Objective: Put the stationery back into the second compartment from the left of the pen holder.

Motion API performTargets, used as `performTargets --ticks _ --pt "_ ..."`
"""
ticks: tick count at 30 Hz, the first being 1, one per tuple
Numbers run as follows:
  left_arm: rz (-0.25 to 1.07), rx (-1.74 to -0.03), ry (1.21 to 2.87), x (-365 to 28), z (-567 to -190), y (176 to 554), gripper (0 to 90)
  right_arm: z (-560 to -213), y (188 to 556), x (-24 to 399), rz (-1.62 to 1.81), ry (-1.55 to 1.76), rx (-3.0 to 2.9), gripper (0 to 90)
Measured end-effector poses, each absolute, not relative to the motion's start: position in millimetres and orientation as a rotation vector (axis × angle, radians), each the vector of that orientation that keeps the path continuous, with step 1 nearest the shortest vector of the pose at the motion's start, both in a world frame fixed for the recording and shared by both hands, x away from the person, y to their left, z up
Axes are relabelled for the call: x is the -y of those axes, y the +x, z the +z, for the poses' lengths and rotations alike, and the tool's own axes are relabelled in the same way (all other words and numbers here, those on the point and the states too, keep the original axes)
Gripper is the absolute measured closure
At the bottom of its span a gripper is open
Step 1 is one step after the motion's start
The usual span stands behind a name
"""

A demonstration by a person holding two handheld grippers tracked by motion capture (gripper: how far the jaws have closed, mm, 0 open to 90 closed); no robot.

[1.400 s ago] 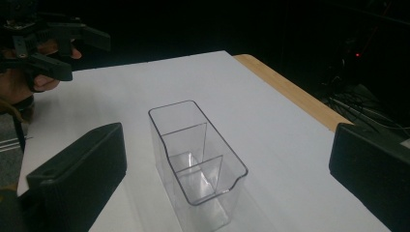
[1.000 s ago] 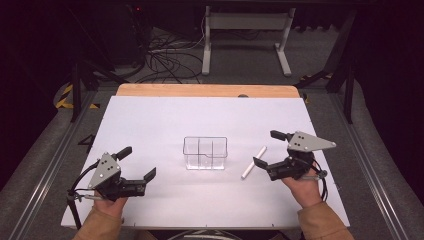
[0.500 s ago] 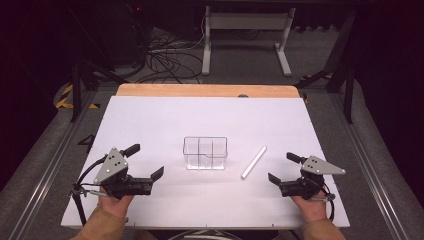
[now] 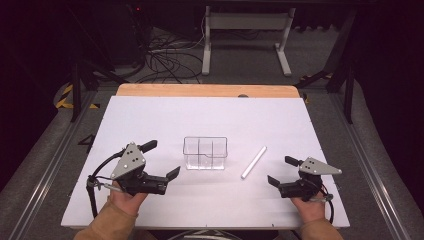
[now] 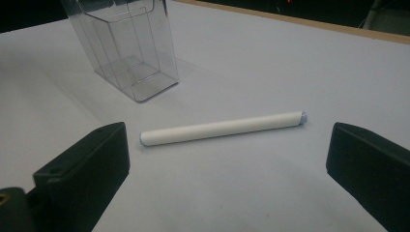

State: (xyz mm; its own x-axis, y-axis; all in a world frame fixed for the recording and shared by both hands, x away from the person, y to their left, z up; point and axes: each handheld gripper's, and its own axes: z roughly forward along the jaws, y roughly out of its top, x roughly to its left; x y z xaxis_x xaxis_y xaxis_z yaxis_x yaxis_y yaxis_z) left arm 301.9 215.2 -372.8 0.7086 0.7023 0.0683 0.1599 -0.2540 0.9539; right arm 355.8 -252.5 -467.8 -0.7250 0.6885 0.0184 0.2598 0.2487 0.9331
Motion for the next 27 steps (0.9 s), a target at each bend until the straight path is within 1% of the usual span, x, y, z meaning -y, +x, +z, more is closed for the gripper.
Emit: performTargets --ticks 5,11,16,21,23,27 --pt "0.551 -0.675 1.779 -209 -370 306 1.9 -468 355 251 1.482 0.857 -2.132 2.1" --pt "0.498 -0.629 1.790 -190 -364 312 2.6 -469 355 251 1.488 0.874 -2.139 2.1" --pt "0.402 -0.628 1.775 -171 -360 321 3.0 -469 355 252 1.501 0.875 -2.143 2.6" --pt "0.320 -0.662 1.766 -153 -360 333 4.9 -469 355 252 1.505 0.870 -2.143 4.0" --pt "0.312 -0.667 1.779 -144 -360 337 6.0 -468 354 253 1.507 0.873 -2.139 4.4" --pt "0.339 -0.653 1.844 -125 -363 344 7.6 -468 354 254 1.512 0.880 -2.132 5.0"
